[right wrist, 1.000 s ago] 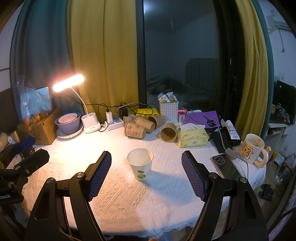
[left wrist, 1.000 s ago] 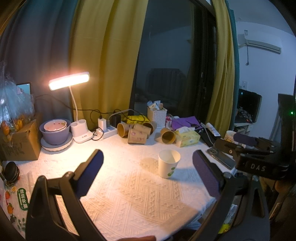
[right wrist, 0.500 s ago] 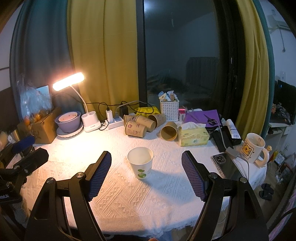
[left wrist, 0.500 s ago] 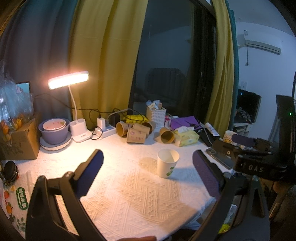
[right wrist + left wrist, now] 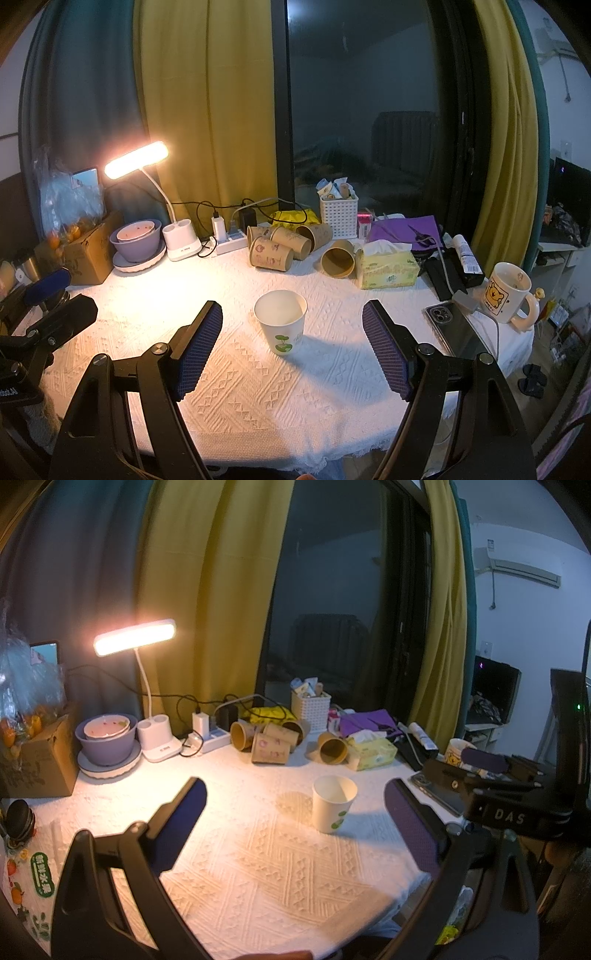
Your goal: Flip cup upright
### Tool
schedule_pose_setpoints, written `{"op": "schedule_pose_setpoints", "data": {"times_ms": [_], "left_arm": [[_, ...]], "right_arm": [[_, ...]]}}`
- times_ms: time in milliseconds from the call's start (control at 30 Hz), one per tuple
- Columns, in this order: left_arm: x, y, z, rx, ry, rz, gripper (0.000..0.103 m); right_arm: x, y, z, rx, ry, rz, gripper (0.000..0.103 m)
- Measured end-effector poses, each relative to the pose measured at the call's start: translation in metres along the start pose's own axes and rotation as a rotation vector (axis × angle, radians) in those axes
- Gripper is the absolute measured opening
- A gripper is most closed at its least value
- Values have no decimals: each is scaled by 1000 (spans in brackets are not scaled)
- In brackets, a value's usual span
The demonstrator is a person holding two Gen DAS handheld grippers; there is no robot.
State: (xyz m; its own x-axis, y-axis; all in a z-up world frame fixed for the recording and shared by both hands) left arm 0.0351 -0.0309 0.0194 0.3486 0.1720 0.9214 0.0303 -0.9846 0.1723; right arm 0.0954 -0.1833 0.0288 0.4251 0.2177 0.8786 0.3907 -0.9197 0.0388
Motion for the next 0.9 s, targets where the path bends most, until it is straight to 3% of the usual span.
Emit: {"op": "schedule_pose_setpoints", "data": {"times_ms": [900], "left_arm": [[-7,10,-1,-19,9,8,98]], "right_arm": [[-2,-3,2,1,-7,-1,81]]}}
Point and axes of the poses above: each gripper's, at about its wrist camera, not at the fingertips, and z roughly the way its jaws point, y to its right, x to its top, the point moved 6 cm from there along z, roughly the way its jaws point, and after that the axes turned 4 degrees about -z, right-handed, at the moved point
